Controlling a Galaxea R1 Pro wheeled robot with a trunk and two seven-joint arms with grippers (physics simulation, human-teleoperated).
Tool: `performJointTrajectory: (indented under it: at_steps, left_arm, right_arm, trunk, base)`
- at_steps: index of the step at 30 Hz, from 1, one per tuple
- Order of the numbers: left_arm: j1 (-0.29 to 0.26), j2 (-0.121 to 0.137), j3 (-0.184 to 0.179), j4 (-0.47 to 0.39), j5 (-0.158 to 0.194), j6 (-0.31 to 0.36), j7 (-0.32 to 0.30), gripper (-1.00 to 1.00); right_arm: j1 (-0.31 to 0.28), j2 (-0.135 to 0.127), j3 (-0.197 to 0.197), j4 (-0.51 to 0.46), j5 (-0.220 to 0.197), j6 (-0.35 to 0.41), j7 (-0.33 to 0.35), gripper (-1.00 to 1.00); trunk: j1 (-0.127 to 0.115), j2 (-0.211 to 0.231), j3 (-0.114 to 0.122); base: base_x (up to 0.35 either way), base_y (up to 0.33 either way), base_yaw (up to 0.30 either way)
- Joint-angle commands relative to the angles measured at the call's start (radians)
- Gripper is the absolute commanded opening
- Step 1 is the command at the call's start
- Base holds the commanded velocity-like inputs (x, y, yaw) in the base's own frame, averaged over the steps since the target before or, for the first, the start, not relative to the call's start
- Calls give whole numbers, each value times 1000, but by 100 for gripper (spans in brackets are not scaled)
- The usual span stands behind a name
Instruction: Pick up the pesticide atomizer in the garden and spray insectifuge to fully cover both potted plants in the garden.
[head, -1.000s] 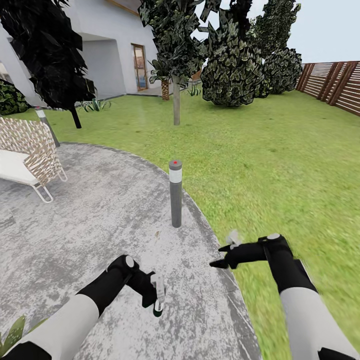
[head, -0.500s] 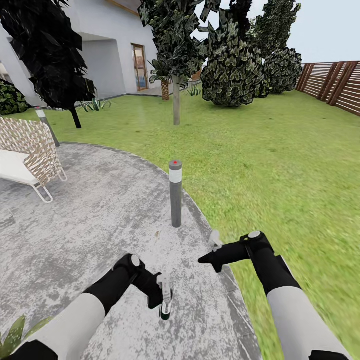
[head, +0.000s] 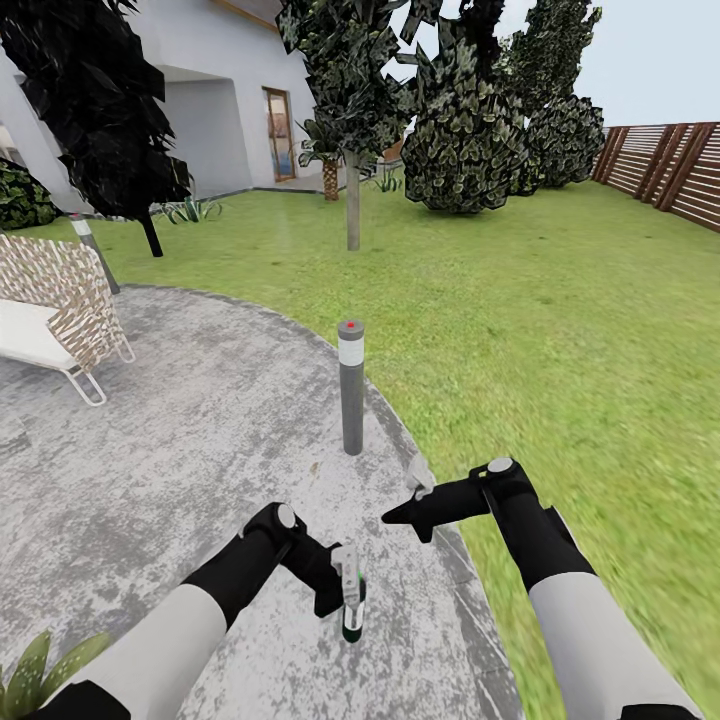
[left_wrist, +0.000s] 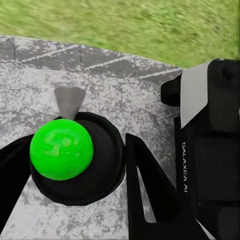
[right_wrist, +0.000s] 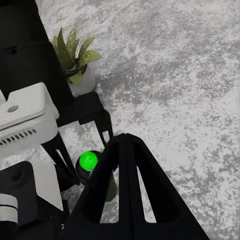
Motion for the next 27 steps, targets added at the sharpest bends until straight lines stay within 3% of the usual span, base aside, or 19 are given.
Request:
performJointTrajectory:
  at_steps: [1, 15, 20, 27]
  left_arm:
    - [-1, 0, 0, -7, -3, 10, -8, -100]
    - [-43, 1, 0, -41, -3, 14, -37, -100]
    - [-86, 0, 0, -41, -3, 56, -37, -100]
    - [-94, -2, 0, -42, -3, 63, -37, -100]
  right_arm:
    - [-1, 0, -1, -1, 5, 10, 5, -100]
    - [0, 0, 1, -2, 5, 10, 5, -100]
    - [0, 0, 1, -1, 5, 10, 5, -100]
    - [0, 0, 1, -1, 5, 10, 5, -100]
  trunk:
    - [0, 0, -1]
    - [0, 0, -1]
    - [0, 0, -1]
    - [0, 0, -1]
  base:
    - [0, 0, 0]
    - [0, 0, 0]
    - [0, 0, 0]
    - [0, 0, 0]
